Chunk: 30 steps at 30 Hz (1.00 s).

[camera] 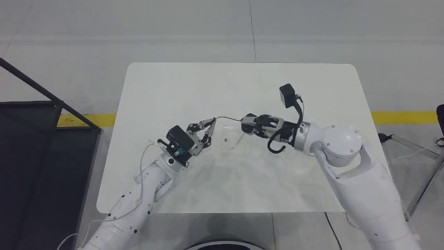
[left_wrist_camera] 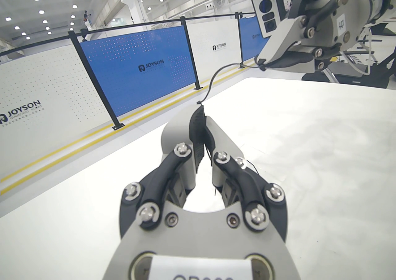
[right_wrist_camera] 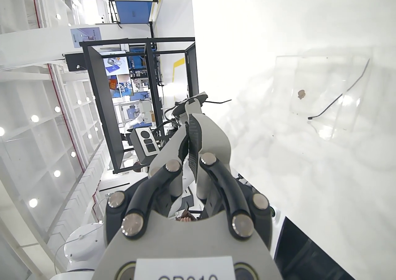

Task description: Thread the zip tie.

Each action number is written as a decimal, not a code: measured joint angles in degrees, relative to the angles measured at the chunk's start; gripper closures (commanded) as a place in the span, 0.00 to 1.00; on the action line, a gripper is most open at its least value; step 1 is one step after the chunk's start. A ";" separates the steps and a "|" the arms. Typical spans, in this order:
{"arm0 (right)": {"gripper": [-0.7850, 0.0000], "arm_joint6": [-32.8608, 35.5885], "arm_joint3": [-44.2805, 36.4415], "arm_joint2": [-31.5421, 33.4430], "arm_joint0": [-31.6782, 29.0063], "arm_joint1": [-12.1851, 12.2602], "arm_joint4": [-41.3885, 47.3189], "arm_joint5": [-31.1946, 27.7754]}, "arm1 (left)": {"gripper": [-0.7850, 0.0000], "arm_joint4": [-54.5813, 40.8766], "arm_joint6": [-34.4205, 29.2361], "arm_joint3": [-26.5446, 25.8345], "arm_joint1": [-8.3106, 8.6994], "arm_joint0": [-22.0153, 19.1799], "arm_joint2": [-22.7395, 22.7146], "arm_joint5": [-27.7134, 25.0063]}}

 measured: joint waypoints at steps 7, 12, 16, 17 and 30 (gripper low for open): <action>1.00 -0.46 -0.23 -0.93 0.71 0.00 -1.79 3.24 | 1.00 0.00 0.00 0.00 0.00 0.00 0.00 0.00; 1.00 -0.21 0.17 -1.99 1.70 -0.06 -3.16 5.47 | 1.00 0.00 0.00 0.00 0.00 0.00 0.00 0.00; 1.00 -0.14 0.58 -3.13 2.71 -0.16 -4.50 7.43 | 1.00 0.00 0.00 0.00 0.00 0.00 0.00 0.00; 1.00 -0.14 0.65 -3.40 2.93 -0.19 -4.74 7.79 | 1.00 0.00 0.00 0.00 0.00 0.00 0.00 0.00; 1.00 -1.18 1.31 -4.31 4.03 -0.54 -4.46 8.36 | 1.00 0.00 0.00 0.00 0.00 0.00 0.00 0.00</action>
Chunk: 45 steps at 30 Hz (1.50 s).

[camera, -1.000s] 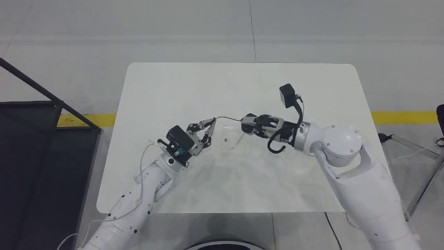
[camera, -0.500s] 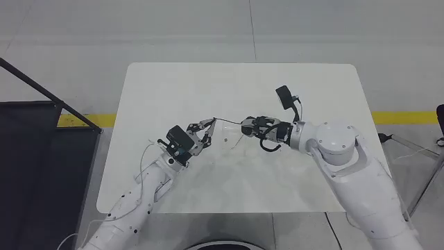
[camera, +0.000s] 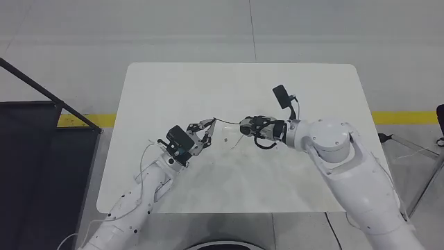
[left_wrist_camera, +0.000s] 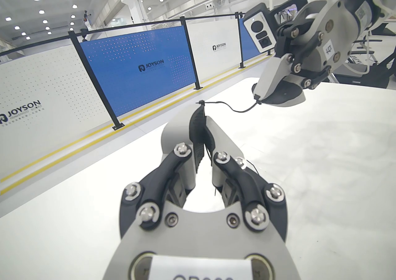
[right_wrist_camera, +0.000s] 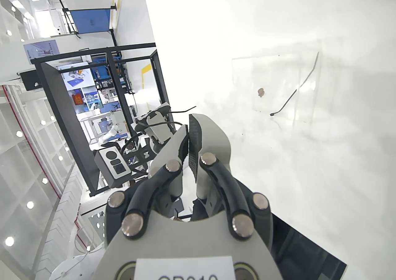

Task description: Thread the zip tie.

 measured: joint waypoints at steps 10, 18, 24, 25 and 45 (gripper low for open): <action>1.00 -0.91 -0.97 3.52 -2.92 0.22 4.68 -5.71 | 1.00 2.18 -0.50 -1.52 -0.01 0.94 -0.28 1.51; 1.00 0.02 -1.77 5.33 -5.04 0.48 6.49 -10.86 | 1.00 2.85 -0.02 -1.29 -0.17 0.98 -0.24 1.54; 1.00 -0.79 -1.95 3.96 -4.92 0.28 5.39 -11.55 | 1.00 3.29 0.07 -0.98 -0.30 0.85 -0.01 1.20; 1.00 -0.94 -1.97 3.86 -4.95 0.24 5.38 -12.24 | 1.00 3.37 0.03 -0.93 -0.32 0.82 0.03 1.13; 1.00 -1.34 -2.62 5.18 -8.64 0.26 5.95 -23.25 | 1.00 2.11 0.35 -0.34 -0.62 0.47 -0.21 -1.60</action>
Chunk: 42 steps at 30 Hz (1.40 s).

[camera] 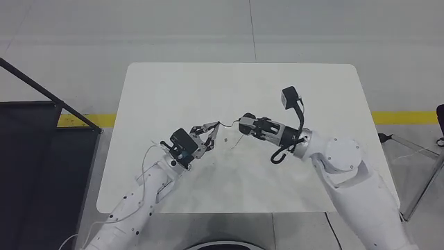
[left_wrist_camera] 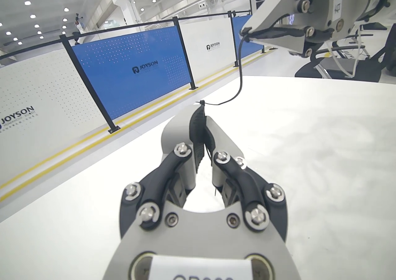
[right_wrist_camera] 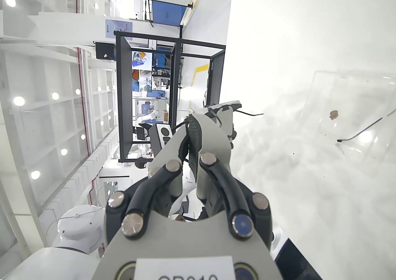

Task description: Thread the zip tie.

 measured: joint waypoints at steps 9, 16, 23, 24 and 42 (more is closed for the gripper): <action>1.00 1.05 -0.08 -1.44 1.15 -0.05 -3.36 2.65 | 1.00 -3.42 1.59 0.29 -0.20 0.08 -0.67 -1.54; 1.00 1.36 0.09 -2.10 1.77 -0.15 -4.52 3.53 | 1.00 -5.16 2.10 0.69 -0.24 -0.04 -0.98 -4.24; 1.00 0.82 0.04 -2.02 1.61 -0.26 -4.31 2.36 | 1.00 -5.53 1.87 0.91 -0.22 -0.21 -1.24 -5.85; 1.00 0.55 0.02 -1.69 1.26 -0.26 -3.64 1.48 | 1.00 -5.41 1.80 0.96 -0.22 -0.24 -1.23 -5.92; 1.00 -1.63 -0.15 1.85 -2.71 -0.37 3.01 -7.64 | 1.00 -8.76 0.04 2.62 -0.86 -1.97 0.55 -10.75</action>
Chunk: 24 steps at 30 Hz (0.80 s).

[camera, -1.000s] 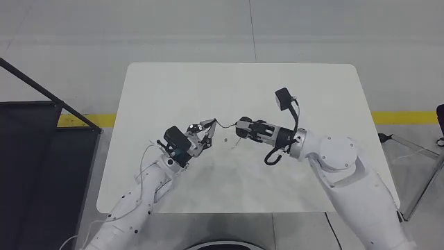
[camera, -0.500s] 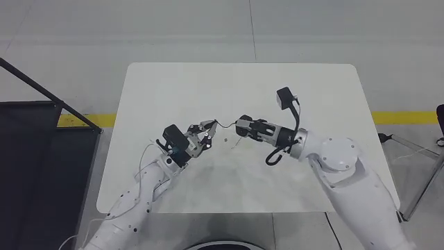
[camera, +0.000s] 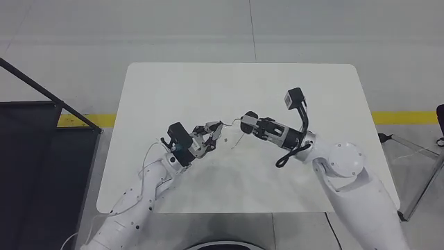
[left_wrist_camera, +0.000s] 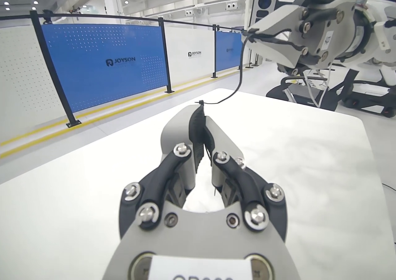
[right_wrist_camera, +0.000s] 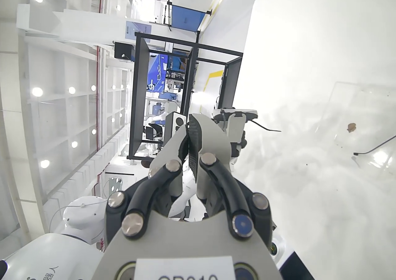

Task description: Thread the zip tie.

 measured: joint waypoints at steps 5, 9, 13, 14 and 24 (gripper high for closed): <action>1.00 -0.87 0.30 0.73 -0.66 -0.10 1.78 -1.45 | 1.00 -1.45 0.09 0.66 -0.18 -0.47 0.42 -1.70; 1.00 -1.69 0.37 0.88 -0.48 -0.19 1.85 -0.57 | 1.00 -2.73 -0.36 1.29 -0.20 -1.05 0.34 -4.19; 1.00 -3.13 0.06 0.44 -0.39 -0.34 0.98 0.12 | 1.00 -3.01 -0.53 1.37 -0.20 -1.16 0.23 -4.85; 1.00 -3.11 -0.01 0.34 -0.32 -0.35 0.54 0.37 | 1.00 -3.01 -0.54 1.35 -0.20 -1.15 0.22 -4.90; 1.00 -4.43 -1.14 -1.37 0.24 -0.48 -5.81 2.81 | 1.00 -5.76 -0.38 1.25 -0.21 -0.92 -0.77 -6.31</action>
